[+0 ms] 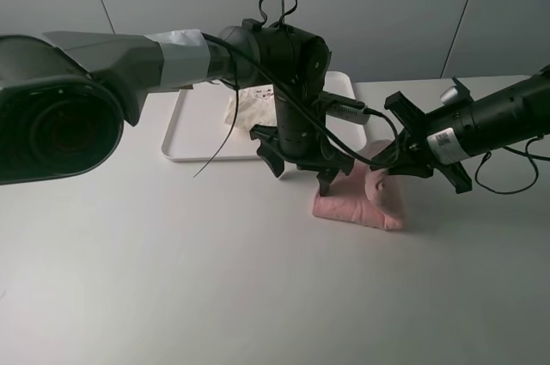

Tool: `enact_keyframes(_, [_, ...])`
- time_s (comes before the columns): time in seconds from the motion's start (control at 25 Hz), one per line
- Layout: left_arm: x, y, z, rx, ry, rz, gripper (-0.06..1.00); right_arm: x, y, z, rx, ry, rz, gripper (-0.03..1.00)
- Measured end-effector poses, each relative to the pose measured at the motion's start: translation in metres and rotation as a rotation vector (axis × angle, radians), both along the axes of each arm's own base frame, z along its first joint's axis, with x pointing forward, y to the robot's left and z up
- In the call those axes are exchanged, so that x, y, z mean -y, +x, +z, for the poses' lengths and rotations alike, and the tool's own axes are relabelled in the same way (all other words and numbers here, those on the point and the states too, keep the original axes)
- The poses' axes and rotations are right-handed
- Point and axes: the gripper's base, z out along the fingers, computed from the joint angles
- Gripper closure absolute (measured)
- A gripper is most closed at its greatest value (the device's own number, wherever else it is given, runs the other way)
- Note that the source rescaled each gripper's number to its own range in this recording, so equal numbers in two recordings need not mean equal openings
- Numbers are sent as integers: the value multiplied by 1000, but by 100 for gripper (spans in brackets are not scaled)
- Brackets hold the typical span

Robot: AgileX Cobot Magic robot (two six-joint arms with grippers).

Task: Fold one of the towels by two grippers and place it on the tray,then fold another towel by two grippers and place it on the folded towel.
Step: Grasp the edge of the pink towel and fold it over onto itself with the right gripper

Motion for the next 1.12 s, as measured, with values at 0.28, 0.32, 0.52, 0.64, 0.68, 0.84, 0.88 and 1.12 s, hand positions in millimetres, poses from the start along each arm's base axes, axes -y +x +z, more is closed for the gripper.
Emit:
enact_keyframes(0.28, [0, 0, 0, 0, 0, 0, -4, -2, 6, -12, 28, 28, -12, 93])
enact_keyframes(0.32, [0, 0, 0, 0, 0, 0, -4, -2, 7, -14, 24, 30, -16, 93])
enact_keyframes(0.52, [0, 0, 0, 0, 0, 0, -4, -3, 9, -20, 36, 43, -29, 93])
enact_keyframes(0.64, [0, 0, 0, 0, 0, 0, -4, -3, 10, -23, 40, 48, -28, 93])
enact_keyframes(0.68, [0, 0, 0, 0, 0, -3, -4, -3, 11, -24, 43, 48, -27, 93])
enact_keyframes(0.84, [-1, 1, 0, -7, -7, -9, -4, -3, 11, -24, 55, 44, -15, 93])
enact_keyframes(0.88, [-1, 1, 0, -16, -13, -7, -4, -3, 11, -24, 56, 44, -15, 93])
enact_keyframes(1.12, [-9, 8, 6, -42, -43, 30, -4, -3, 11, -24, 71, 37, -3, 93])
